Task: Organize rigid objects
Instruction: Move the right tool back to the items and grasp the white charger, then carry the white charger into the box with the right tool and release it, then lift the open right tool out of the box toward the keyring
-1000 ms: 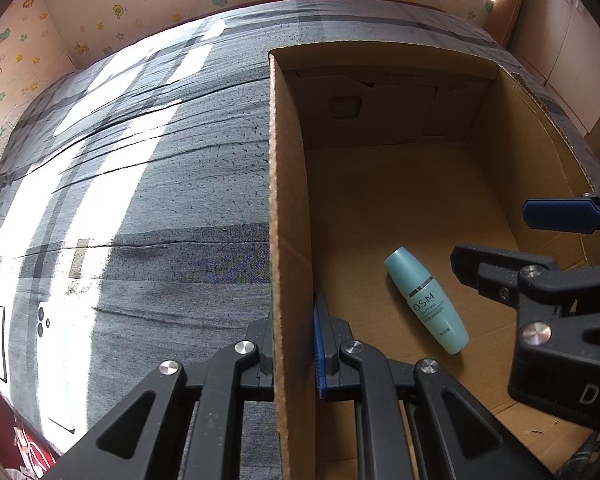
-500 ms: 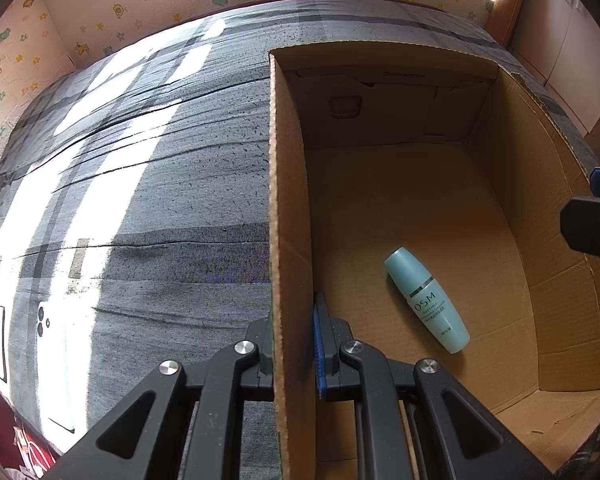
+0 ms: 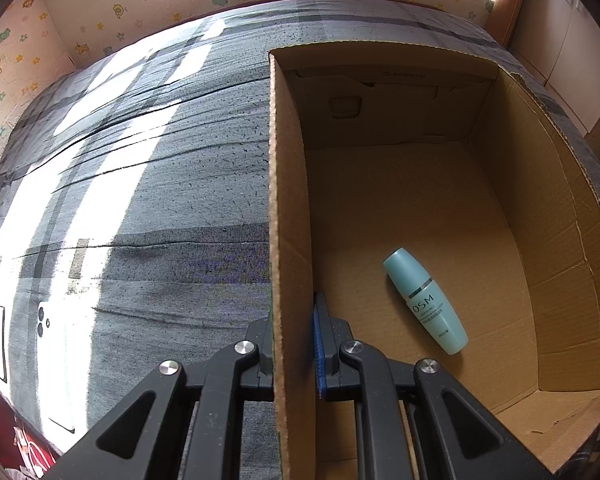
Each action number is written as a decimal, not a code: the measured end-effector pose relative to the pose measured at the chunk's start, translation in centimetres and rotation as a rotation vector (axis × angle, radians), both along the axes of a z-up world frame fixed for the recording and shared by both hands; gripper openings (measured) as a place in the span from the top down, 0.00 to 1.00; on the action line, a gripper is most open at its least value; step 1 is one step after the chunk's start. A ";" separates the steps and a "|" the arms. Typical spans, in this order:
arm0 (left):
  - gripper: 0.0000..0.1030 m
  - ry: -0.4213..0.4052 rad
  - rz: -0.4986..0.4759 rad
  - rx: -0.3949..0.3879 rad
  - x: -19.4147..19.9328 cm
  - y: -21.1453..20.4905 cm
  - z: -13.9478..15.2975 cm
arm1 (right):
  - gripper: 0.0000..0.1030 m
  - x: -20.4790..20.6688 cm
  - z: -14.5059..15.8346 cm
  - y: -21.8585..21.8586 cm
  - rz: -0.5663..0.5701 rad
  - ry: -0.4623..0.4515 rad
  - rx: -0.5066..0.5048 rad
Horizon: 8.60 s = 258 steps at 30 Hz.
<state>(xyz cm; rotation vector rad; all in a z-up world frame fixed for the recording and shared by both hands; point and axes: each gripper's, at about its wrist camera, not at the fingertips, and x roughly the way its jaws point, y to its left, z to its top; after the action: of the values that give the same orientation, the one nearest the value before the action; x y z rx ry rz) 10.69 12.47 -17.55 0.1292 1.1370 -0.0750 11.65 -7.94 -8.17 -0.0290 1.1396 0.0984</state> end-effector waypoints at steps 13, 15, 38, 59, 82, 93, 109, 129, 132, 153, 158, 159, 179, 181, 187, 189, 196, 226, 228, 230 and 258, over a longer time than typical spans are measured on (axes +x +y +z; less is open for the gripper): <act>0.88 0.000 0.000 -0.001 0.0 0.0 0.0 | 0.00 1.6 -3.0 -8.3 -0.208 0.052 -0.021; 0.88 0.000 -0.001 0.000 0.0 0.0 0.0 | 0.00 1.9 -4.0 -9.0 -0.231 0.068 -0.022; 0.88 0.002 -0.004 -0.008 0.1 0.4 0.1 | 0.04 5.2 -12.6 -12.6 -0.397 0.189 -0.010; 0.88 0.002 -0.008 -0.004 0.1 0.4 -0.1 | 0.47 5.9 -13.8 -11.3 -0.361 0.226 0.031; 0.88 -0.001 -0.007 0.002 -0.1 0.1 0.1 | 0.47 2.1 -6.7 -9.5 -0.279 0.156 -0.005; 0.87 -0.006 -0.007 0.004 -0.3 0.1 0.3 | 0.47 0.9 -3.0 -7.5 -0.217 0.102 -0.014; 0.88 -0.007 -0.010 0.011 -0.2 0.1 0.1 | 0.47 1.7 1.8 -0.3 -0.052 0.010 0.006; 0.87 -0.003 -0.010 0.004 -0.1 0.2 0.2 | 0.47 3.8 -1.3 7.1 0.063 0.058 0.022; 0.87 -0.004 -0.010 0.006 -0.1 0.2 0.2 | 0.47 4.3 -2.2 7.7 0.071 0.067 0.018; 0.87 -0.003 -0.008 0.009 -0.1 0.1 0.1 | 0.47 8.1 -11.1 10.3 0.068 0.201 -0.002; 0.87 -0.003 -0.010 0.013 -0.1 0.0 0.1 | 0.46 8.6 -12.7 10.8 0.069 0.234 0.001; 0.87 -0.003 -0.010 0.014 -0.1 0.0 0.1 | 0.46 8.6 -12.9 10.9 0.071 0.237 -0.003; 0.87 -0.004 -0.013 0.015 -0.2 -0.1 0.3 | 0.45 8.7 -11.3 10.9 0.089 0.200 0.002; 0.87 -0.004 -0.013 0.016 -0.2 -0.1 0.3 | 0.45 8.6 -10.9 10.8 0.086 0.196 0.003; 0.87 -0.003 -0.012 0.019 -0.1 -0.1 0.3 | 0.45 7.8 -9.4 10.6 0.080 0.177 0.003; 0.87 -0.003 -0.012 0.018 -0.2 -0.1 0.2 | 0.45 7.6 -8.9 10.5 0.074 0.169 0.004; 0.87 -0.004 -0.013 0.021 -0.2 -0.1 0.2 | 0.45 6.8 -7.4 10.2 0.060 0.153 0.009; 0.87 -0.007 -0.016 0.027 -0.4 -0.3 0.1 | 0.00 2.0 1.8 4.6 0.021 -0.008 0.005; 0.87 -0.007 -0.016 0.027 -0.3 -0.3 0.1 | 0.00 1.7 2.2 3.6 0.009 -0.014 0.006; 0.87 -0.007 -0.015 0.026 -0.4 -0.3 0.1 | 0.00 1.4 2.5 2.5 -0.004 -0.017 0.010; 0.87 -0.009 -0.019 0.040 -0.3 -0.4 0.0 | 0.00 -0.1 -8.1 -11.2 -0.292 0.091 0.009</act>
<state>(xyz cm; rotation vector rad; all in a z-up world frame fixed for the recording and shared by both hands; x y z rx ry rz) 10.36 12.08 -17.56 0.1753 1.1288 -0.0685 11.56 -19.14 -16.25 0.1505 1.2224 -0.1564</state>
